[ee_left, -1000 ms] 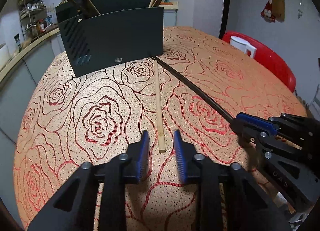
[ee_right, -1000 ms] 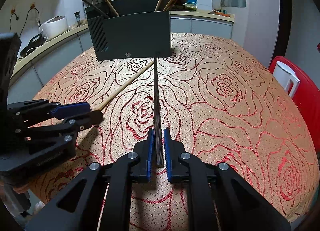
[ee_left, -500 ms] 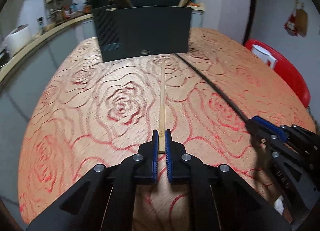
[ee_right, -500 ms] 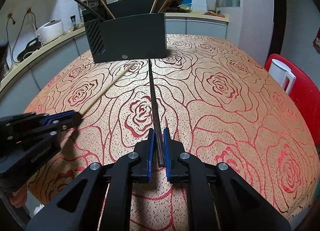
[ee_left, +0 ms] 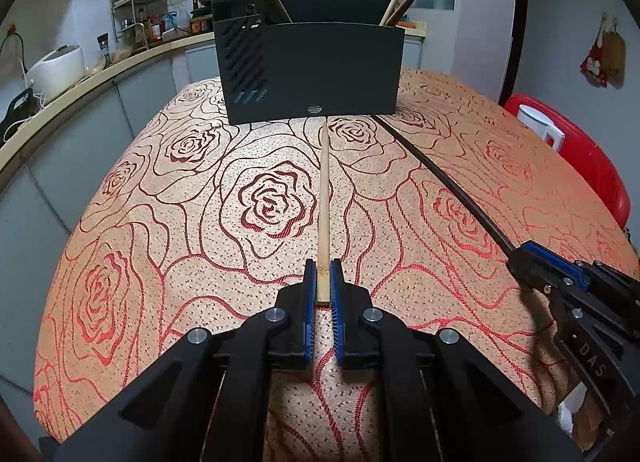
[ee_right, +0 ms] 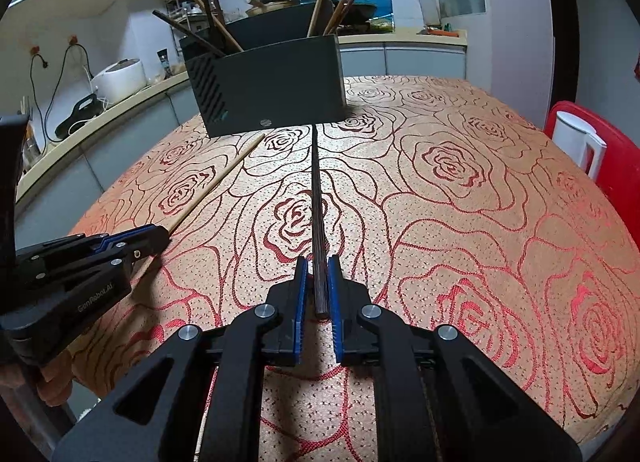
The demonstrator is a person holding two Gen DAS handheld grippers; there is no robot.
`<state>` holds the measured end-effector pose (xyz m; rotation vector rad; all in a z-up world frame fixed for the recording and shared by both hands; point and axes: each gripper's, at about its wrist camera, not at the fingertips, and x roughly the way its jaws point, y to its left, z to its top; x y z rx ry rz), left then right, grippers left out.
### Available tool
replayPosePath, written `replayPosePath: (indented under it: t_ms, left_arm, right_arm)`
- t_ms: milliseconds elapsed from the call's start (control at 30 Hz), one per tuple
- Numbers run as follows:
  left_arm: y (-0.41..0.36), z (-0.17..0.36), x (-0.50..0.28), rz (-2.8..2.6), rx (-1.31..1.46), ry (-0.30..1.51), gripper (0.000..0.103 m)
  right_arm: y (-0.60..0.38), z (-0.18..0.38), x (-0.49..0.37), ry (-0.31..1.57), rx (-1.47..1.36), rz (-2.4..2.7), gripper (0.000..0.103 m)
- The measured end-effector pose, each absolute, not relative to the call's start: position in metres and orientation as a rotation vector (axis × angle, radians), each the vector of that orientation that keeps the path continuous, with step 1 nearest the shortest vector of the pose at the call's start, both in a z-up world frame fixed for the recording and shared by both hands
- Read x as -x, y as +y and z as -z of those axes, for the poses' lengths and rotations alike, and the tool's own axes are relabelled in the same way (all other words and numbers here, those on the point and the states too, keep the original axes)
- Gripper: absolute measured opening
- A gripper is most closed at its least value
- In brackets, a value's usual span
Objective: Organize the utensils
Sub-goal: 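Close the left tool on the light wooden chopstick while the right tool holds its dark one, then lift both held chopsticks and carry them into the black holder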
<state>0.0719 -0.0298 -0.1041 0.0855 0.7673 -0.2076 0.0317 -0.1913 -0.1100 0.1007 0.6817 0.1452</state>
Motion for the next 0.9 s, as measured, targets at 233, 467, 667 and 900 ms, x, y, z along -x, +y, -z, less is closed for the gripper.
replayPosePath:
  t_ms: [233, 467, 667, 900]
  left_arm:
    - [-0.032, 0.105, -0.07, 0.204, -0.094, 0.747, 0.007]
    - [-0.032, 0.107, -0.066, 0.203, -0.109, 0.727, 0.007]
    - [-0.031, 0.105, -0.069, 0.215, -0.112, 0.737, 0.007]
    - [-0.028, 0.096, -0.07, 0.226, -0.118, 0.739, 0.006]
  right_arm:
    - [-0.186, 0.112, -0.031, 0.656, -0.068, -0.157, 0.012]
    - [-0.186, 0.113, -0.026, 0.643, -0.056, -0.157, 0.012]
    - [-0.183, 0.111, -0.028, 0.652, -0.023, -0.152, 0.011]
    - [-0.194, 0.103, -0.034, 0.704, -0.084, -0.161, 0.008]
